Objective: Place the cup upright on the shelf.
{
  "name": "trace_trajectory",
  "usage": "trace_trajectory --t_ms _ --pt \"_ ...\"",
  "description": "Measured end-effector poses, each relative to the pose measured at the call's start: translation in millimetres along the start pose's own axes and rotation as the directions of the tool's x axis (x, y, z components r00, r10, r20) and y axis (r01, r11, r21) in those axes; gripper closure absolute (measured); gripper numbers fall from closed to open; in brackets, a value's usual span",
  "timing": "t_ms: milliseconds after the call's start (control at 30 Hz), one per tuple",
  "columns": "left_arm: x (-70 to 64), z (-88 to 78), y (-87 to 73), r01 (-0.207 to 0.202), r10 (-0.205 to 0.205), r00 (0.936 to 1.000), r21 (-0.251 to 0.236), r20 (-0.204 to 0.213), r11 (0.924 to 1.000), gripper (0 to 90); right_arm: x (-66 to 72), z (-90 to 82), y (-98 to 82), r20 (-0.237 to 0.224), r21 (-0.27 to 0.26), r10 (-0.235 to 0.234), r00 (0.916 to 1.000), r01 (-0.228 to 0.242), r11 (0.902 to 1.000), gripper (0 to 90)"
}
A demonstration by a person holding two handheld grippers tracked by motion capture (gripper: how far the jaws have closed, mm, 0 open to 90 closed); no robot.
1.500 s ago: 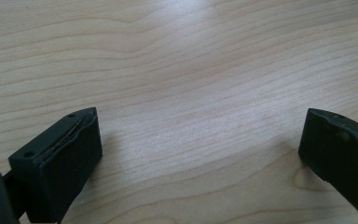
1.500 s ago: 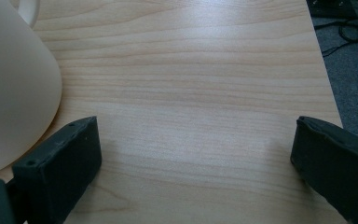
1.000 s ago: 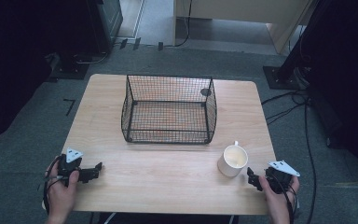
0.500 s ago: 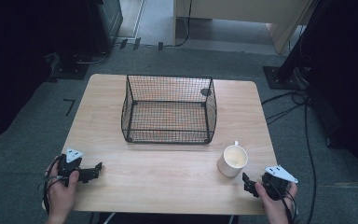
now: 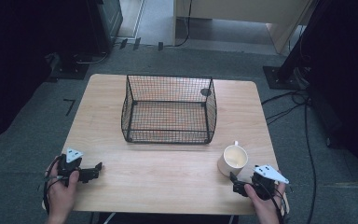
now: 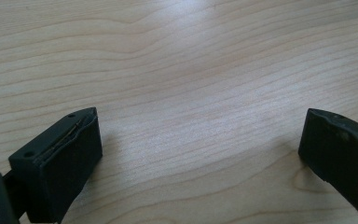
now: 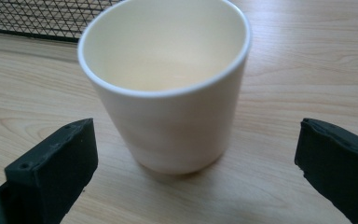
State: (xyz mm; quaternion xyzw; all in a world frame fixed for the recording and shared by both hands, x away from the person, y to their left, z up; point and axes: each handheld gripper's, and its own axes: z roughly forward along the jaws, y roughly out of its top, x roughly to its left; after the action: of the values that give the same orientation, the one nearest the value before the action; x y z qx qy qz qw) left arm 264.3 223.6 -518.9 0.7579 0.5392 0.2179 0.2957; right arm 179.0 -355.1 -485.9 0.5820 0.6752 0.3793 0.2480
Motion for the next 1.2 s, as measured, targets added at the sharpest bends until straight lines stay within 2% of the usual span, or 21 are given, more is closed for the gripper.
trace_trajectory --t_ms 167,267,533,967,1133,1200 --pt "0.0 0.0 0.0 0.0 0.0 1.0 0.0 0.0 1.0 0.0 7.4 6.5 4.0 -0.006 -0.005 -0.007 1.0 0.007 1.0 0.0" --pt "0.0 0.0 0.0 0.0 0.0 1.0 0.0 0.0 1.0 0.0 13.5 15.3 9.0 0.019 -0.008 -0.006 0.9998 0.006 1.0 0.0" --pt "0.0 0.0 0.0 0.0 0.0 1.0 0.0 0.0 1.0 0.0 14.8 29.8 18.6 0.032 -0.033 0.036 0.9988 -0.035 0.9988 0.0" --pt "0.1 0.0 0.0 0.0 0.0 1.0 -0.001 0.001 1.0 0.0 19.4 41.9 20.5 0.055 -0.039 0.041 0.9977 -0.039 0.9985 0.0" --pt "0.1 0.0 -0.1 0.001 -0.001 1.0 -0.001 0.001 1.0 0.0 22.0 44.4 21.2 0.065 -0.049 0.041 0.997 -0.037 0.9981 8.0" --pt "0.1 0.0 0.0 0.001 -0.001 1.0 -0.001 0.001 1.0 0.0 23.4 44.8 21.7 0.075 -0.053 0.024 0.9969 -0.02 0.9984 8.9"
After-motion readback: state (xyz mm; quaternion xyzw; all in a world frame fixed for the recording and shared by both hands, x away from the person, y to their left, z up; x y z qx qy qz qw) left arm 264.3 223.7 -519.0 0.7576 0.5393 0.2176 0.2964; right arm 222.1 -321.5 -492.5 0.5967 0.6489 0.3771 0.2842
